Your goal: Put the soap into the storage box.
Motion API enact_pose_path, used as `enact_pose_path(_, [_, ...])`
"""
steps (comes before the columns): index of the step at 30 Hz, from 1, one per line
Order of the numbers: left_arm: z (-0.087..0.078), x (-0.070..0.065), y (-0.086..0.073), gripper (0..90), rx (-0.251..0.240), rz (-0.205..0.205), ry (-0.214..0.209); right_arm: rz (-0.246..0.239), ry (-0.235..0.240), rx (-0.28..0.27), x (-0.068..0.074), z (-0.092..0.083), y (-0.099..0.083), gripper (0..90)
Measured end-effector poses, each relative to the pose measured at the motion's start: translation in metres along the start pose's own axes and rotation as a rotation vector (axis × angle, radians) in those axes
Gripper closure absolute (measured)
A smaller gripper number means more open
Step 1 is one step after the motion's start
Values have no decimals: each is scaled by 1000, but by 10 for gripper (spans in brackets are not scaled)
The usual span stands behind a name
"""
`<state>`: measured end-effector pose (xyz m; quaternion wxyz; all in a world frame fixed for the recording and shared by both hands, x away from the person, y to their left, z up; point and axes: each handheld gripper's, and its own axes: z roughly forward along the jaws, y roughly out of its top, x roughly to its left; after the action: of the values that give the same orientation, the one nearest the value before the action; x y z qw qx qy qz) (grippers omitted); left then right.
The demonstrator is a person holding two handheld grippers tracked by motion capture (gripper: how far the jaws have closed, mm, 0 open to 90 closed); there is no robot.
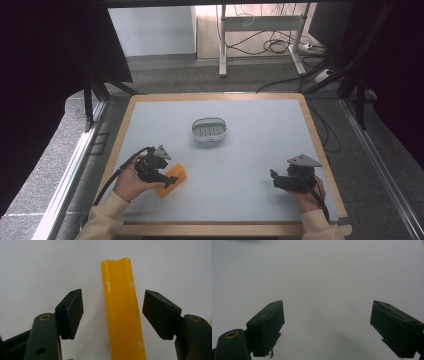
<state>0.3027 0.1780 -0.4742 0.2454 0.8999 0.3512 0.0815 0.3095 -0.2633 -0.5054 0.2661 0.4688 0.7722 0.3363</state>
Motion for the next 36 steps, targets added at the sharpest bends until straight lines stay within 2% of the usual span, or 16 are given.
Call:
enact_pose_path(10, [13,-4,3,397,55,-12,3,-6,-1,3,0,0,0,123])
enact_pose_path(14, [19,-7,3,430,82,-1,7,-6,0,6,0,0,0,123])
enact_pose_path(21, [22,-8,3,579,102,1,10,-8,2,8,0,0,0,123])
enact_pose_path(25, [22,-8,3,608,97,-23,4,-6,4,7,1,0,0,123])
enact_pose_path(30, [21,-8,3,615,99,-20,9,-7,5,10,0,0,0,123])
enact_pose_path(34, [20,-9,2,618,84,-17,22,-3,7,10,1,0,0,123])
enact_pose_path(36, [15,-8,3,618,61,-27,24,1,8,8,0,0,1,123])
